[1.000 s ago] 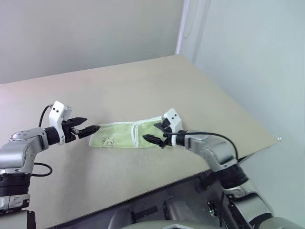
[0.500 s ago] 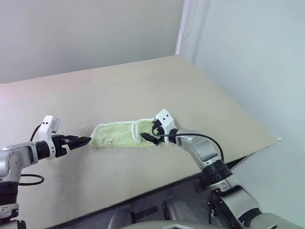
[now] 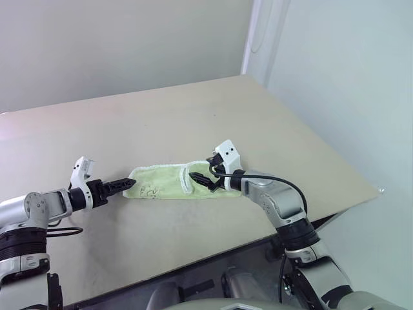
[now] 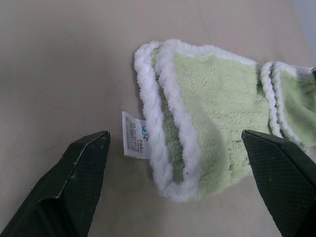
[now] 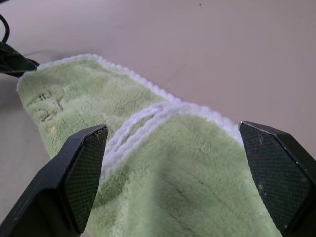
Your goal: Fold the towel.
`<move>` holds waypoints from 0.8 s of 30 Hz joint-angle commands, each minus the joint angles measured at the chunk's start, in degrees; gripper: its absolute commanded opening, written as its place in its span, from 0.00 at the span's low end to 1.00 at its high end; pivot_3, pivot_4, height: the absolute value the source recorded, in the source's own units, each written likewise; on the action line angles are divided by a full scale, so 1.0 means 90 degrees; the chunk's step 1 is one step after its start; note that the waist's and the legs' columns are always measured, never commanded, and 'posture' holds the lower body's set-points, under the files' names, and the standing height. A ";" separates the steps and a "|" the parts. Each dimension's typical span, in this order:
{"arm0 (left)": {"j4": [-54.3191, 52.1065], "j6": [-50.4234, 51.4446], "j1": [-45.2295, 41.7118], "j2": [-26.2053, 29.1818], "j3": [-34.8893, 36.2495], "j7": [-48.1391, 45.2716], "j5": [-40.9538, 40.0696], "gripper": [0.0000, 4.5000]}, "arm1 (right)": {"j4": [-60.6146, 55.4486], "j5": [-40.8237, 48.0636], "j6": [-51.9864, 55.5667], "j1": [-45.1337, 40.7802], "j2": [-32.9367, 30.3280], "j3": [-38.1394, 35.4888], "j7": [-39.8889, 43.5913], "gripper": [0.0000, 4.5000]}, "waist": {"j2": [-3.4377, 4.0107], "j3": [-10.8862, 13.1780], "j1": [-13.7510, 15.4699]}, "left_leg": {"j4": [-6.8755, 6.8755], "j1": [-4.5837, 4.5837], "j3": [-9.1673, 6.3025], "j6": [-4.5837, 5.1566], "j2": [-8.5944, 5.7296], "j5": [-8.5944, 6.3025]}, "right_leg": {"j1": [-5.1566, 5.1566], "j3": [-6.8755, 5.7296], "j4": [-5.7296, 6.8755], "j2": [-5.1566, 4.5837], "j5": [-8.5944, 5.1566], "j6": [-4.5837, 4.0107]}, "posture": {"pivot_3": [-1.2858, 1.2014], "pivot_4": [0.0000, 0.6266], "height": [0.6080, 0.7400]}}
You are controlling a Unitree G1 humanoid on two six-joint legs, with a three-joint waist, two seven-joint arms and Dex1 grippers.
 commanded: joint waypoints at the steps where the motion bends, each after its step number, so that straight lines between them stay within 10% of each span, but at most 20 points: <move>1: 0.0279 0.0080 -0.0095 -0.0288 -0.0275 -0.0069 -0.0005 1.00 | -0.0340 0.0030 -0.0018 -0.0080 0.0070 -0.0214 -0.0117 0.99 | 0.0011 -0.0006 0.0044 | 0.0001 0.0005 0.0000 0.0000 -0.0002 0.0000 | 0.0008 0.0000 -0.0004 -0.0002 -0.0002 0.0001 | 0.52 0.00 1.00; 5: 0.0217 0.0100 -0.0341 -0.0482 -0.0306 -0.0079 -0.0073 1.00 | -0.0369 0.0022 0.0031 -0.0053 0.0068 -0.0246 -0.0200 0.99 | 0.0011 -0.0006 0.0143 | 0.0002 0.0035 -0.0004 0.0000 -0.0005 0.0000 | 0.0046 0.0000 -0.0012 -0.0003 -0.0026 0.0007 | 0.52 0.00 1.00; 18: 0.0147 0.0229 -0.0572 -0.0502 0.0026 -0.0036 -0.0272 0.01 | -0.0468 -0.0070 0.0066 0.0105 0.0012 -0.0241 -0.0296 1.00 | 0.0006 -0.0006 0.0061 | -0.0003 0.0048 -0.0023 -0.0001 -0.0004 0.0000 | 0.0056 -0.0006 -0.0011 0.0006 -0.0028 0.0009 | 0.52 0.00 1.00; 24: -0.0569 0.0683 -0.0377 -0.0157 0.0218 -0.0063 -0.0582 0.01 | -0.0635 0.0043 0.0103 0.0172 -0.0086 -0.0277 -0.0117 1.00 | 0.0001 -0.0002 0.0050 | -0.0005 0.0042 -0.0024 -0.0001 -0.0004 -0.0001 | 0.0053 -0.0006 -0.0015 0.0004 -0.0029 0.0009 | 0.52 0.00 1.00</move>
